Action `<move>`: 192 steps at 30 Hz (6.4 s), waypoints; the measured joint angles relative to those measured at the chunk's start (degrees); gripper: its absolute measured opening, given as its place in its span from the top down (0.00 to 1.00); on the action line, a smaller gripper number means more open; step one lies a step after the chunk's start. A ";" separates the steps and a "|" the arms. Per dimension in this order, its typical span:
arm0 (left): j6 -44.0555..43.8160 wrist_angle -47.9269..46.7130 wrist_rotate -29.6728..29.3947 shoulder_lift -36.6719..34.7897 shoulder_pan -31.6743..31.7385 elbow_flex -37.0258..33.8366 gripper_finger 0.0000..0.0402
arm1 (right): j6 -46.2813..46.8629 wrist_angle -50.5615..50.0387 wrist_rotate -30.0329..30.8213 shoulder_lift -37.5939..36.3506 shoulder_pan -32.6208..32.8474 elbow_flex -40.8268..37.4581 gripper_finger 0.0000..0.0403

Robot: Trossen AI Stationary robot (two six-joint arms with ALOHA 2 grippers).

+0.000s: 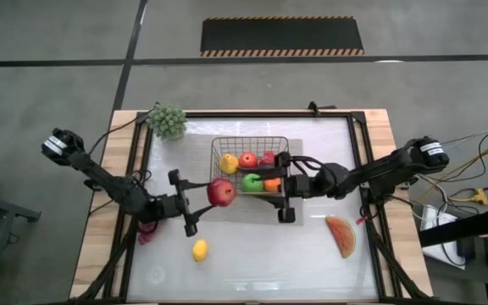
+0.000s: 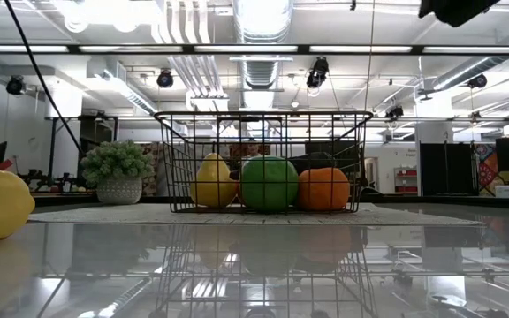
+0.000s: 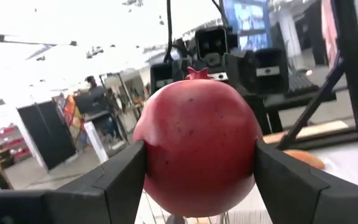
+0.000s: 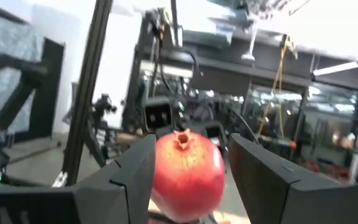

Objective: Build produce basket
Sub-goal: Put the pomegranate into the wire basket, then put the sliced watermelon into the wire basket

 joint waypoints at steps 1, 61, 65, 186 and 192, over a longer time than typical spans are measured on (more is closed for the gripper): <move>0.54 1.50 1.38 0.01 0.39 -0.38 0.39 | 0.02 1.25 -0.77 0.89 -0.24 0.62 0.53; 1.18 4.70 7.05 0.77 5.43 -0.91 0.38 | -0.23 -16.26 -6.69 15.59 -4.22 24.80 0.97; 1.18 4.73 7.03 1.32 5.57 -0.90 0.37 | -0.23 -16.59 -6.70 15.59 -4.22 24.75 0.97; 24.94 1.89 -7.66 -4.65 6.03 -1.05 0.10 | 91.66 -135.51 -19.82 -1.33 12.09 21.49 0.94; 24.94 1.88 -7.66 -4.65 6.03 -1.05 0.10 | 96.69 -135.92 -19.91 -1.35 15.68 17.96 0.89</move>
